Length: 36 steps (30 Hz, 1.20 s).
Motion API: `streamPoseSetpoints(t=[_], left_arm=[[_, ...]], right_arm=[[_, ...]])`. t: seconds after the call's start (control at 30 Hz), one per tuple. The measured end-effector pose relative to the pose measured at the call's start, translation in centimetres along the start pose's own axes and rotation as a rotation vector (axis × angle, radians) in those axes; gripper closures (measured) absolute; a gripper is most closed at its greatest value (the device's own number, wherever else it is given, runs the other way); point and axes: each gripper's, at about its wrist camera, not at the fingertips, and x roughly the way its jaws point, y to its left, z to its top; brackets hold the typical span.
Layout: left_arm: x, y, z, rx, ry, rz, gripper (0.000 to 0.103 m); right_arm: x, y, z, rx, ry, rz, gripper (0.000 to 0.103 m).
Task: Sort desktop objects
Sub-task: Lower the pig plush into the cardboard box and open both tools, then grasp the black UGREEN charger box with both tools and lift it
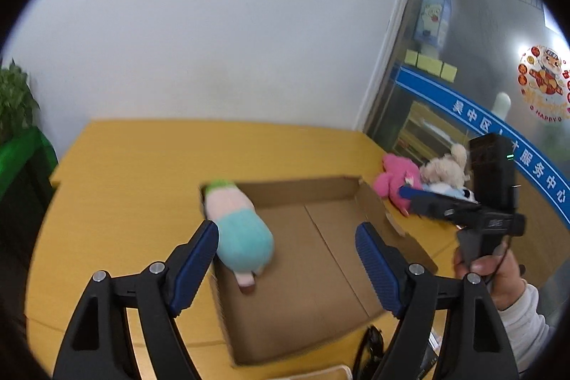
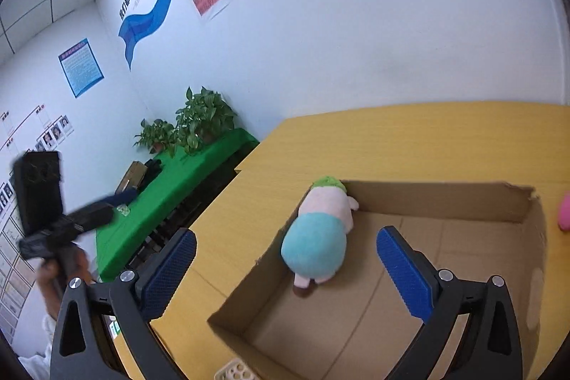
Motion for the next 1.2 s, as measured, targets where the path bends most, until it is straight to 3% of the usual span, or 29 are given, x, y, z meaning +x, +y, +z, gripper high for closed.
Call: streamPoseSetpoints(t=[0.1,0.2,0.33,0.5,0.7,0.83,1.03,1.2], left_arm=[[1.9,-1.1,-3.2,-0.029,0.055,-0.044,0.024],[4.1,-2.1,-6.2,-0.058,0.090,-0.079,0.024],[7.6,-2.2,-7.9,-0.094,0.161,-0.094,0.024],[14.6,-0.2,-7.0,-0.129,0.281,-0.058,0.024],[22.0,4.5,-6.7,-0.290,0.479,0.077,0.025],[23.1,6.7,-7.0,-0.386,0.498,0.068,0.028],[22.4,6.5,-6.8,-0.367,0.492,0.070,0.028],[17.6,4.9,-6.5,-0.260,0.402,0.052,0.028]], right_arm=[[-3.0,-0.7,-3.6,-0.009,-0.013,-0.029,0.000],[-5.5,-1.8,-7.6,-0.033,0.028,-0.066,0.000],[-6.8,-3.0,-12.0,-0.048,0.071,-0.123,0.000],[-6.6,-4.7,-15.9,-0.047,0.115,-0.136,0.000],[-7.0,-7.7,-19.1,0.044,0.123,-0.123,0.000],[-8.1,-8.7,-21.3,0.065,0.138,-0.117,0.000],[-8.0,-9.0,-24.9,0.015,0.260,-0.084,0.000],[-7.2,-7.6,-27.2,-0.075,0.344,-0.028,0.000]])
